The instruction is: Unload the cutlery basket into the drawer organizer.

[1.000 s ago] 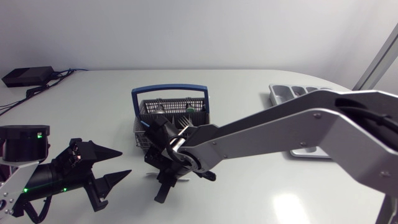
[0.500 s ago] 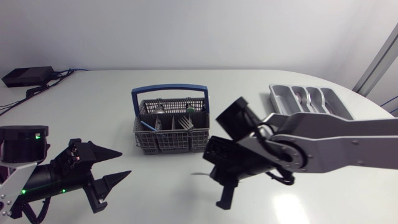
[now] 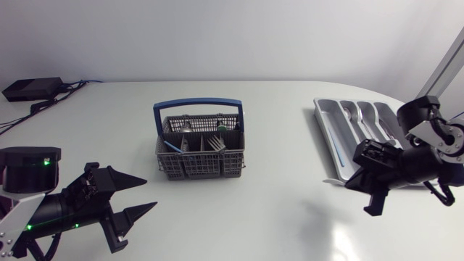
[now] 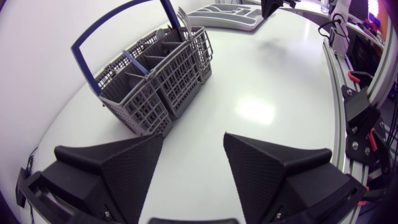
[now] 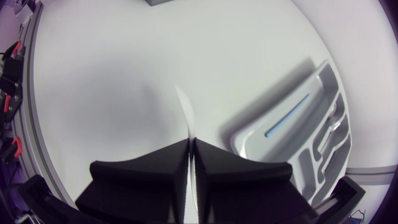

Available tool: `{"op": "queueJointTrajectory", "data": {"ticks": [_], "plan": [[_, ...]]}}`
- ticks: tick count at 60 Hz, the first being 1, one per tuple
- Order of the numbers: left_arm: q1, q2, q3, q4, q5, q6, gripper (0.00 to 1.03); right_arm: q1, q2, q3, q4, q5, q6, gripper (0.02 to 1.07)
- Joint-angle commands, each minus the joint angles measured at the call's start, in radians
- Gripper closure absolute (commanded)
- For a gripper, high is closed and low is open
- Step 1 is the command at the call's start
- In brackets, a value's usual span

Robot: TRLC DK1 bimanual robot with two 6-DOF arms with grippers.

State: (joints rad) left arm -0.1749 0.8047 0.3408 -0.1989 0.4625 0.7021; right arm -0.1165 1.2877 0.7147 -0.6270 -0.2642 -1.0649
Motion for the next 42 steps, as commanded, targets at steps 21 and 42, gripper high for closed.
{"op": "queueJointTrajectory", "data": {"ticks": [21,42], "plan": [[-0.014,-0.024,-0.002,-0.020,-0.025,-0.024,0.34,-0.440,0.449,0.422,-0.076,-0.050,-0.411,1.01],[-0.015,-0.047,-0.003,-0.040,-0.038,-0.026,0.34,-0.497,0.641,0.575,-0.108,-0.001,-0.541,1.00]]}}
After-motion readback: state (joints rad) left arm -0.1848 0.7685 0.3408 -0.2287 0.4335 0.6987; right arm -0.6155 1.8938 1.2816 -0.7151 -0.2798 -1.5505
